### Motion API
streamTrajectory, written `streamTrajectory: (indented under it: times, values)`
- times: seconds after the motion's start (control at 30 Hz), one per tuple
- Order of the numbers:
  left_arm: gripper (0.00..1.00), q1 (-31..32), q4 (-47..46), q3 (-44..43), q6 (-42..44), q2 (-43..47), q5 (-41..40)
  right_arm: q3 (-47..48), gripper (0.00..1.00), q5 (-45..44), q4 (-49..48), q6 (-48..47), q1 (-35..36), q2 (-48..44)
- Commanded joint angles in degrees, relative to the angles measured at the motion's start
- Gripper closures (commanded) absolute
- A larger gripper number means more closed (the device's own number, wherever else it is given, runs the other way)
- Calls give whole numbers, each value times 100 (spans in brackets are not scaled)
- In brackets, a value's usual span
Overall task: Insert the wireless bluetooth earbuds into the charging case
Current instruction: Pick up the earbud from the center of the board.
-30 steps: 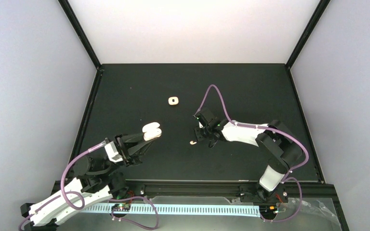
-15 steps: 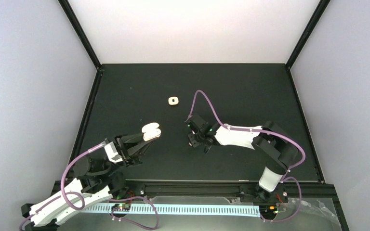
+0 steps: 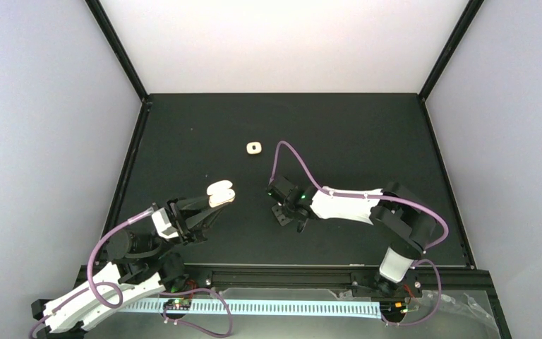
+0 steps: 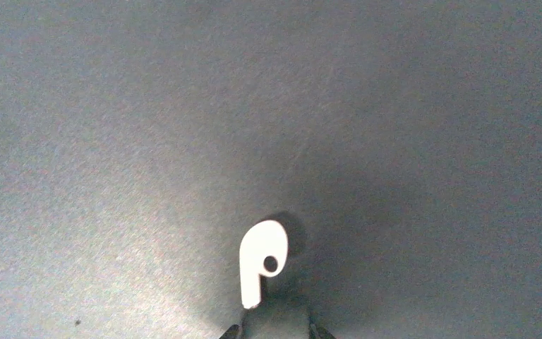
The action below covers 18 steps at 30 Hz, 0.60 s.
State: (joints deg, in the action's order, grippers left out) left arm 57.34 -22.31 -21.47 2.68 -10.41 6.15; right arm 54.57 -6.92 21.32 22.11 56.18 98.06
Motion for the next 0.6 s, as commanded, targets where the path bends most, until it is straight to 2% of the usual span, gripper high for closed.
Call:
streamTrajectory:
  times: [0.0, 0.13, 0.23, 0.37, 0.57]
  values:
    - [99, -30, 79, 3, -96, 151, -77, 232, 77, -130, 458, 209, 103, 10]
    - [98, -30, 164, 10, -101, 218, -123, 324, 75, -321, 559, 353, 103, -385]
    - [98, -30, 182, 20, -71, 257, -154, 659, 67, -135, 763, 340, 103, -458]
    - [98, -30, 187, 28, -42, 285, -184, 1188, 60, -3, 1127, 127, 103, -82]
    - [98, -29, 273, 38, -33, 374, -226, 1802, 60, -198, 1618, -199, 95, 559]
